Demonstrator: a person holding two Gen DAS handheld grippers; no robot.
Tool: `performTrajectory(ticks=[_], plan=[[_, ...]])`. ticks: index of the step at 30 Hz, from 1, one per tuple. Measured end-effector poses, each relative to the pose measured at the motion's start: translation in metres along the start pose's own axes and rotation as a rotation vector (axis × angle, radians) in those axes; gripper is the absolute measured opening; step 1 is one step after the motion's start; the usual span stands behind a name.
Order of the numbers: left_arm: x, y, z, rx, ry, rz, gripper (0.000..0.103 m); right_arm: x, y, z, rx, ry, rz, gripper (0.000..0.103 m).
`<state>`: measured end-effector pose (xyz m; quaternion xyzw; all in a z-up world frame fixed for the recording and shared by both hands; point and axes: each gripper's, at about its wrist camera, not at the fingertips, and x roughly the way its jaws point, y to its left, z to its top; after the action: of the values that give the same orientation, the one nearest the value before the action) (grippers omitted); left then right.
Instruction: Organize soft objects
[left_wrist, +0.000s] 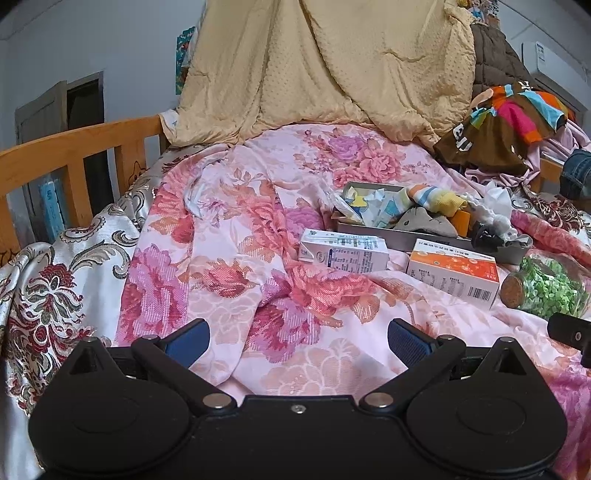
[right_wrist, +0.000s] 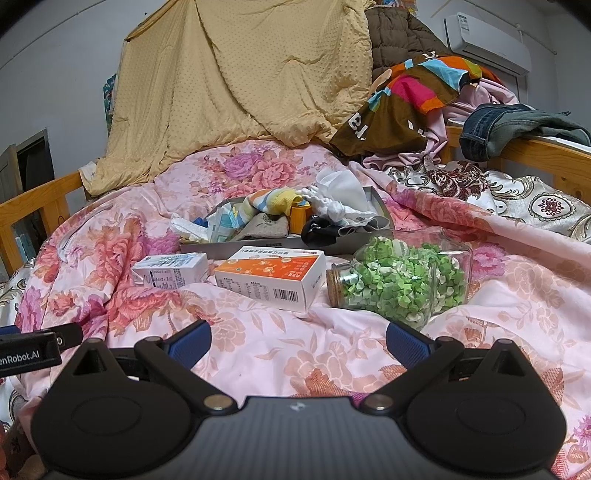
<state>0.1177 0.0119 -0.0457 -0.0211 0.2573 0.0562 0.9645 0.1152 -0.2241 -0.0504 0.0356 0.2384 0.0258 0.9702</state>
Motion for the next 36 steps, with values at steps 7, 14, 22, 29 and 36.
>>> performTrajectory(ticks=[7, 14, 22, 29, 36], plan=[[-0.0010, -0.0015, -0.0007, 0.007, -0.005, -0.005, 0.102, 0.0000, 0.0001, 0.0000, 0.000, 0.000, 0.000, 0.103], [-0.0008, -0.0011, -0.0006, 0.008, -0.004, -0.005, 0.102, 0.0003, 0.0008, -0.0008, 0.000, 0.002, 0.000, 0.103], [-0.0004, -0.0007, -0.0007, 0.009, -0.005, -0.005, 0.102, 0.0005, 0.0007, -0.0006, 0.000, 0.002, 0.000, 0.103], [-0.0001, -0.0002, -0.0007, 0.008, -0.003, -0.005, 0.102, 0.0005, 0.0008, -0.0005, 0.000, 0.002, 0.000, 0.103], [-0.0008, 0.0004, -0.0008, 0.012, -0.010, -0.005, 0.102, 0.0006, 0.0013, -0.0009, 0.000, 0.003, 0.000, 0.103]])
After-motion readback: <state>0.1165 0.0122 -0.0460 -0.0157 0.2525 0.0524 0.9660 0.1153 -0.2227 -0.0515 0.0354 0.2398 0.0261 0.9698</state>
